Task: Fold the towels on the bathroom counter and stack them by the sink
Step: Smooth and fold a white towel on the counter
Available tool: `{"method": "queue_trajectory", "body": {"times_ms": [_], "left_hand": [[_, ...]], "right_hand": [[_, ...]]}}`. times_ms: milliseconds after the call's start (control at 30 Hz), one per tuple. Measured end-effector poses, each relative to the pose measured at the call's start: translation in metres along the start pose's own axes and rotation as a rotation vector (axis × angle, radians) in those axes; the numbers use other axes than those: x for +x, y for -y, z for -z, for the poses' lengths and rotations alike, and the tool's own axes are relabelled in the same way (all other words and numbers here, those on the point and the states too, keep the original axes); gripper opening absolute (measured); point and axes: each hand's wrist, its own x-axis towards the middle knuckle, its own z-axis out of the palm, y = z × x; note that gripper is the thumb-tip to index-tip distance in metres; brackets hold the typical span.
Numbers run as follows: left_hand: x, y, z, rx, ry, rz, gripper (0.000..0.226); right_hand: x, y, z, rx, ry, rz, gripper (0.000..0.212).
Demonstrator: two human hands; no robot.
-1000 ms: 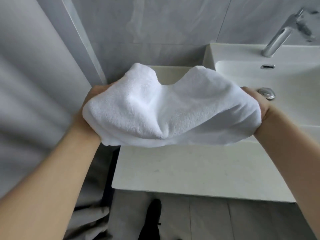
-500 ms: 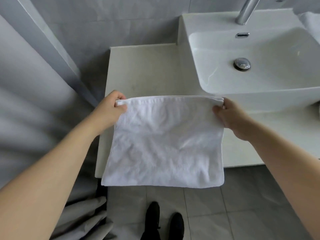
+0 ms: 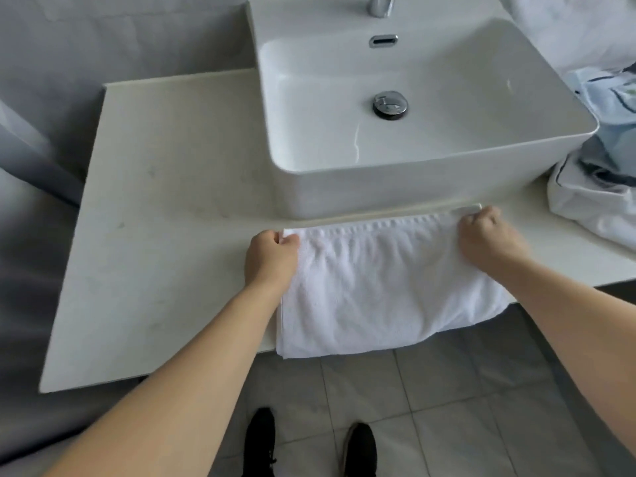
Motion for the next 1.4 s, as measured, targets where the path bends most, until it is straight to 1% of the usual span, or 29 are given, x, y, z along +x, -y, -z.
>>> {"method": "queue_trajectory", "body": {"times_ms": [67,200,300,400,533,567,600,633,667,700,733,767,800,867,900,933,1000,1033,1067,1133,1167,1200,1233,1300,1333,1367,1400], "left_hand": [[-0.007,-0.003,-0.018,0.124,-0.088,-0.018,0.035],[-0.006,-0.011,-0.042,0.461,-0.281,-0.187,0.025],[-0.004,-0.007,-0.056,0.685,-0.370,-0.227,0.040],[0.002,-0.002,-0.060,0.725,-0.404,-0.254,0.041],[0.007,0.002,-0.062,0.721,-0.455,-0.278,0.039],[0.007,0.002,-0.063,0.723,-0.469,-0.278,0.038],[0.007,0.003,-0.064,0.724,-0.479,-0.279,0.038],[0.007,0.003,-0.065,0.722,-0.488,-0.281,0.038],[0.008,0.003,-0.065,0.715,-0.494,-0.282,0.038],[0.008,0.003,-0.064,0.710,-0.497,-0.284,0.037],[0.007,0.004,-0.064,0.707,-0.498,-0.286,0.037],[0.006,0.004,-0.063,0.703,-0.496,-0.280,0.037],[0.005,0.004,-0.063,0.701,-0.490,-0.269,0.038],[0.002,0.002,-0.060,0.650,-0.454,-0.251,0.037],[-0.002,0.001,-0.056,0.553,-0.422,-0.250,0.035],[-0.008,0.001,-0.051,0.394,-0.369,-0.248,0.034],[-0.033,0.005,-0.038,-0.010,-0.245,-0.219,0.037],[-0.052,0.013,-0.033,-0.130,-0.242,-0.209,0.036],[-0.075,0.026,-0.030,-0.176,-0.261,-0.211,0.031],[-0.126,0.056,-0.034,-0.117,-0.274,-0.235,0.011],[-0.147,0.068,-0.039,-0.054,-0.232,-0.230,0.006],[-0.160,0.077,-0.045,0.003,-0.166,-0.198,0.016],[-0.164,0.083,-0.050,0.046,-0.088,-0.118,0.025],[-0.153,0.085,-0.058,0.065,0.037,0.127,0.036],[-0.143,0.085,-0.061,0.040,0.074,0.228,0.040],[-0.136,0.087,-0.065,0.010,0.063,0.260,0.046],[-0.133,0.090,-0.070,-0.034,0.029,0.254,0.052]], "right_hand": [[0.012,-0.011,-0.005,-0.025,-0.049,0.027,0.024],[0.033,-0.017,-0.014,-0.008,-0.193,0.122,0.028],[0.041,-0.025,-0.018,0.015,-0.299,0.191,0.028],[0.041,-0.028,-0.017,0.023,-0.338,0.212,0.028],[0.035,-0.026,-0.022,0.062,-0.352,0.115,0.037],[0.026,-0.026,-0.023,0.065,-0.370,0.165,0.042],[0.015,-0.026,-0.023,0.060,-0.407,0.303,0.046],[0.002,-0.025,-0.025,0.036,-0.423,0.504,0.049],[-0.010,-0.024,-0.028,-0.020,-0.386,0.707,0.049],[-0.017,-0.024,-0.032,-0.102,-0.277,0.865,0.051],[-0.021,-0.024,-0.035,-0.191,-0.136,0.946,0.053],[-0.021,-0.024,-0.038,-0.260,-0.012,0.961,0.055],[-0.018,-0.024,-0.041,-0.303,0.057,0.939,0.056],[-0.012,-0.026,-0.047,-0.358,0.057,0.897,0.059],[-0.011,-0.025,-0.048,-0.370,0.048,0.887,0.059],[-0.011,-0.025,-0.047,-0.374,0.043,0.881,0.060],[-0.014,-0.023,-0.045,-0.395,0.052,0.872,0.060],[-0.015,-0.023,-0.044,-0.405,0.058,0.865,0.060],[-0.016,-0.023,-0.044,-0.411,0.056,0.859,0.061],[-0.017,-0.021,-0.043,-0.419,0.050,0.859,0.061],[-0.018,-0.020,-0.043,-0.416,0.050,0.859,0.061],[-0.018,-0.020,-0.043,-0.412,0.047,0.861,0.061],[-0.018,-0.021,-0.043,-0.411,0.044,0.864,0.061],[-0.018,-0.022,-0.044,-0.409,0.037,0.868,0.062],[-0.018,-0.022,-0.045,-0.406,0.031,0.870,0.062],[-0.017,-0.021,-0.046,-0.404,0.025,0.873,0.061],[-0.016,-0.021,-0.046,-0.403,0.021,0.875,0.061]]}}
